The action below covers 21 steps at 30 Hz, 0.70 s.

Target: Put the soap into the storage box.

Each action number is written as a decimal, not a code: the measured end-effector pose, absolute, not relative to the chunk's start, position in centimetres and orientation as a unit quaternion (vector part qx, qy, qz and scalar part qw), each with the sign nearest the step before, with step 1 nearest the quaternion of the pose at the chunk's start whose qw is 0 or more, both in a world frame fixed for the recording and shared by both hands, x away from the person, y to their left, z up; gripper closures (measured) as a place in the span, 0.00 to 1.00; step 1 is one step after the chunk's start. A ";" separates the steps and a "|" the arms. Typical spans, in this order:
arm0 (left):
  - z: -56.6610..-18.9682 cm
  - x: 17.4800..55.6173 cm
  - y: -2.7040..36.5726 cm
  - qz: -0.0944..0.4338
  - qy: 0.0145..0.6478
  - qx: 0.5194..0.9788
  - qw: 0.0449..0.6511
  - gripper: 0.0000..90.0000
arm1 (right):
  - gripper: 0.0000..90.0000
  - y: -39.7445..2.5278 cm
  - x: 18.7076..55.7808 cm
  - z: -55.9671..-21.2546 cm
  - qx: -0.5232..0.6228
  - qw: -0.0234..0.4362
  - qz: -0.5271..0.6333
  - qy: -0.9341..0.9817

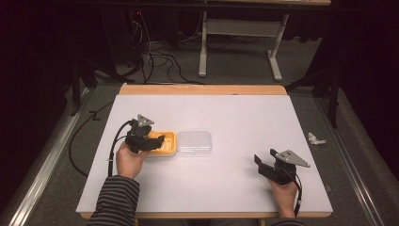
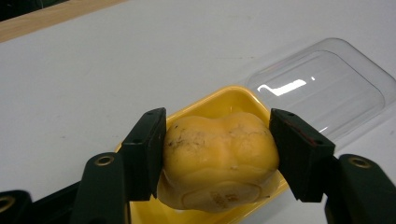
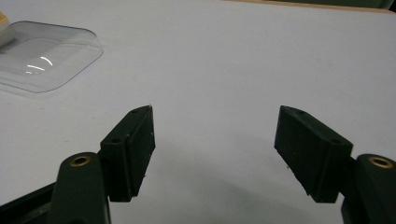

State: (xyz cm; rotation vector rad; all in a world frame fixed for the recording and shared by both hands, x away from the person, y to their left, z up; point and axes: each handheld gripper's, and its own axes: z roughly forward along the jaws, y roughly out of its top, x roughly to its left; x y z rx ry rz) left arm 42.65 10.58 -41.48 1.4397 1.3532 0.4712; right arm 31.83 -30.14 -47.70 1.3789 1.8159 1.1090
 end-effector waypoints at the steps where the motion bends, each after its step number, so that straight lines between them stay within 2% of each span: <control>1: -41.6 42.7 10.6 0.197 0.566 0.604 0.525 0.44 | 0.33 -30.1 31.8 -47.7 0.519 0.299 0.417 0.683; 21: -43.3 43.7 9.6 0.195 0.573 0.620 0.499 0.43 | 0.33 -30.2 31.8 -47.7 0.520 0.298 0.420 0.682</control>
